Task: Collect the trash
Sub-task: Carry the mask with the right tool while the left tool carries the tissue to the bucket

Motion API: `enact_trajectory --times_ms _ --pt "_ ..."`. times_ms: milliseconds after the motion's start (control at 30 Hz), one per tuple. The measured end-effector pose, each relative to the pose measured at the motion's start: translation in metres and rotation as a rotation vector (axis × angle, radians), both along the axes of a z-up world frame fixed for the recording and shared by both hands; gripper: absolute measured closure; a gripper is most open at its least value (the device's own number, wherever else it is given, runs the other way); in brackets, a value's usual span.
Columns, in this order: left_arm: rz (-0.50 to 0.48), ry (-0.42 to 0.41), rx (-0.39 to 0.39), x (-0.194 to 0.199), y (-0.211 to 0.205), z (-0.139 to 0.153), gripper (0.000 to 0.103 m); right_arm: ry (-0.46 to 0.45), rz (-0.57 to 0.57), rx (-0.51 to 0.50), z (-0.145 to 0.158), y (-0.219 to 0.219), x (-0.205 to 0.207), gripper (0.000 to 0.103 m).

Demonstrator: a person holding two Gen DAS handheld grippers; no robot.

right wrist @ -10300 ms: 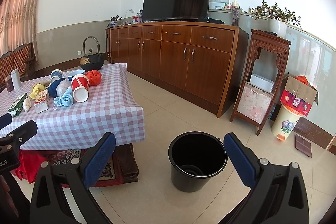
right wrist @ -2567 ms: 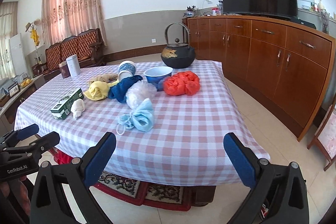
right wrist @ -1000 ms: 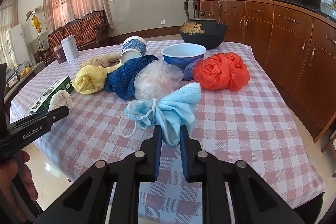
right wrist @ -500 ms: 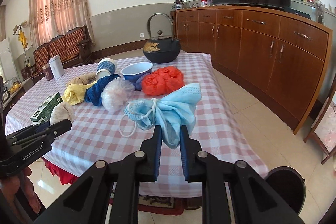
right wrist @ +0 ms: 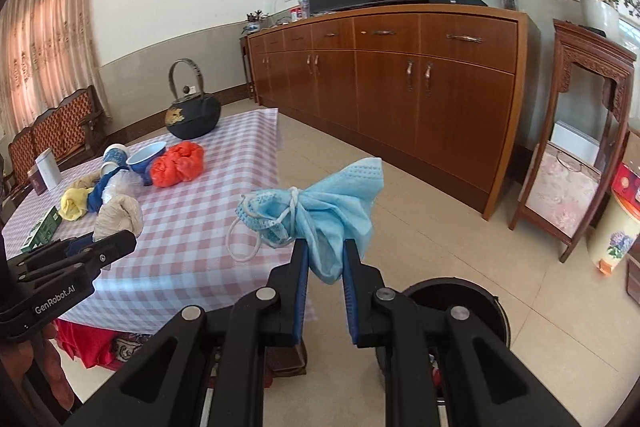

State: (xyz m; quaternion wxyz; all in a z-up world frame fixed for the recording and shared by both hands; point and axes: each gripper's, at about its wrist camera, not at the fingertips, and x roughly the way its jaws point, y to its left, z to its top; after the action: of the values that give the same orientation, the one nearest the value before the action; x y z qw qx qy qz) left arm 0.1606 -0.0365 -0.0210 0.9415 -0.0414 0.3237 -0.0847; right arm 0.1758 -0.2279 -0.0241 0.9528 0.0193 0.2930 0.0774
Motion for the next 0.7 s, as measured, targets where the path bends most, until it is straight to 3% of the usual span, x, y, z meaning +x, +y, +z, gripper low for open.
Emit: enact_trajectory --times_ms 400,700 --pt "-0.202 0.067 0.008 0.02 -0.094 -0.02 0.072 0.069 -0.153 -0.022 -0.03 -0.089 -0.004 0.085" --pt "-0.357 0.164 0.038 0.03 -0.157 -0.063 0.072 0.169 -0.176 -0.054 -0.069 -0.134 -0.008 0.085"
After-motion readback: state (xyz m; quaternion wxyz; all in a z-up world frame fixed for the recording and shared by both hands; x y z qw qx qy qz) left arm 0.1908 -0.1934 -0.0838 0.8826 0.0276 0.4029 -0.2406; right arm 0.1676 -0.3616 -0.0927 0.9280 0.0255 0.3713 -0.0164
